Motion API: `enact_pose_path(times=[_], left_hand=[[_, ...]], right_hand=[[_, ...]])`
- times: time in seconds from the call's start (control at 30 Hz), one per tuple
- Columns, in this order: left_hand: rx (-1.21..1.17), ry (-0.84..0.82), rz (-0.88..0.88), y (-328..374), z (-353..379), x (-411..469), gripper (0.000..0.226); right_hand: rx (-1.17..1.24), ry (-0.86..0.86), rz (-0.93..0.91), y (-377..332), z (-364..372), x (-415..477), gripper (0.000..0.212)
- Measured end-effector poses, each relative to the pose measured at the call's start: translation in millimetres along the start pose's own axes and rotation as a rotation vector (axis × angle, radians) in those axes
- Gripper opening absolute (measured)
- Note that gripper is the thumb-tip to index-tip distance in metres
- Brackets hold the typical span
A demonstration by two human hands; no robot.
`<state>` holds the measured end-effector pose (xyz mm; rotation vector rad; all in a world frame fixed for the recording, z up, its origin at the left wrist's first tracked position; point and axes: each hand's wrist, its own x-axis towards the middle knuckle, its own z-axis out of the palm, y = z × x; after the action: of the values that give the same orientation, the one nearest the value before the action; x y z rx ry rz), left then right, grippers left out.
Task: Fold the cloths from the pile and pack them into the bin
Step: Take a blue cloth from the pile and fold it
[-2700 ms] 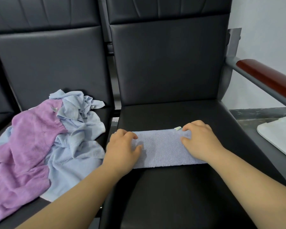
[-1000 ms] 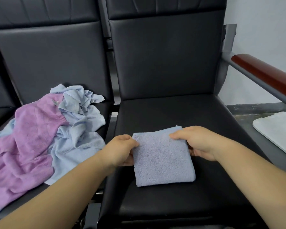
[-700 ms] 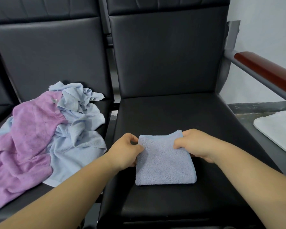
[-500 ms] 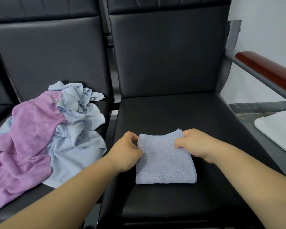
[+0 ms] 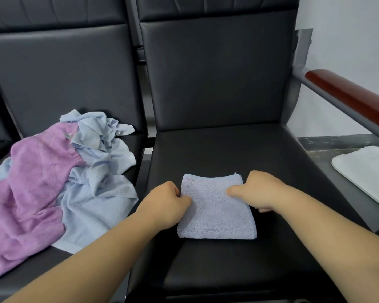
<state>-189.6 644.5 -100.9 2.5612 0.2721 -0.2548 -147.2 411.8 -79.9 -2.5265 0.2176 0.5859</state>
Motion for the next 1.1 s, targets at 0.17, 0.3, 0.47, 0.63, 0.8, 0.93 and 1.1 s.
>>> enact_pose_path(times=[0.17,0.3,0.47,0.63,0.8,0.93,1.1], left_hand=[[-0.025,-0.180,-0.053,6.2,-3.6,-5.0,0.020],[-0.251,-0.163,-0.098,14.9,-8.8,-11.6,0.011],[-0.516,-0.011,0.060,65.8,-23.5,-25.4,0.014],[-0.626,-0.058,0.289,169.4,-7.2,-54.1,0.006],[-0.470,-0.284,0.489,276.6,65.9,-99.2,0.011],[-0.220,-0.444,0.589,333.3,153.0,-144.8,0.004],[0.066,-0.760,0.629,355.2,278.7,-210.6,0.023]], right_hand=[[0.008,-0.102,0.009,-2.5,7.6,-9.3,0.027],[0.231,-0.115,-0.020,-3.0,3.6,-21.9,0.014],[0.356,0.103,-0.176,9.1,-53.9,-66.7,0.013],[0.413,0.481,-0.207,66.7,-110.6,-122.8,0.007],[0.610,0.754,0.041,187.8,-115.7,-188.2,0.004],[0.824,0.820,0.314,288.0,-78.5,-233.2,0.003],[0.985,0.849,0.712,398.1,-2.4,-285.9,0.008]])
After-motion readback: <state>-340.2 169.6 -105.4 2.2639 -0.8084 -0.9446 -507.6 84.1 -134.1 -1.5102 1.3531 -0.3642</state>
